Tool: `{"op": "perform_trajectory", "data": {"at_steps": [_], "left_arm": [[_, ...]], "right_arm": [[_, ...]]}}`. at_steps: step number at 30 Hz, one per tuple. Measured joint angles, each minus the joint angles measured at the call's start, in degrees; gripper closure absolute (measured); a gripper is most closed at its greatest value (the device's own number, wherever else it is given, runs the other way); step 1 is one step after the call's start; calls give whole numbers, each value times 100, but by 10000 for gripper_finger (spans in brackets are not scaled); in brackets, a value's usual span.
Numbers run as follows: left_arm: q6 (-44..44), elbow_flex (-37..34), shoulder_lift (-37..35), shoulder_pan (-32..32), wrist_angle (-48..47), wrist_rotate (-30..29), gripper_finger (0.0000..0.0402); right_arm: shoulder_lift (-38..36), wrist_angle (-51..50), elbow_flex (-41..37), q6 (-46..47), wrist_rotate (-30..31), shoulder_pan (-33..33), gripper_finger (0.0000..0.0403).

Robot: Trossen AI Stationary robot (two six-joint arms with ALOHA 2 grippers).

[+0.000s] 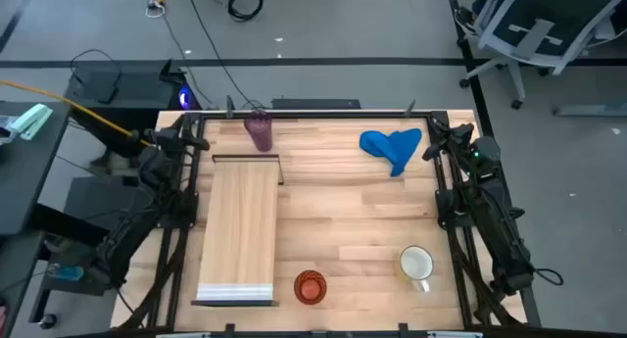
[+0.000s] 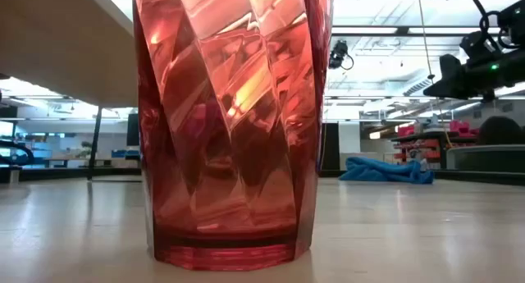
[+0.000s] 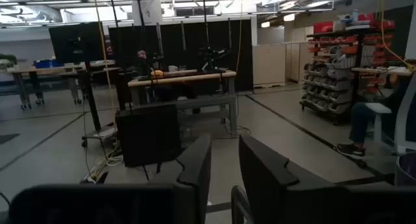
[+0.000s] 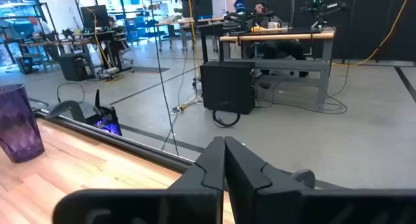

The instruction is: Stack small to large cups/mugs on shelf

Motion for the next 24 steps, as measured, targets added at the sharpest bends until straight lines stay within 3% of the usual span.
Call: {"op": "perform_trajectory", "data": {"at_steps": [24], "left_arm": [[0, 0, 1, -1, 0, 1, 319]], "right_arm": [[2, 0, 0, 0, 0, -2, 386]]}}
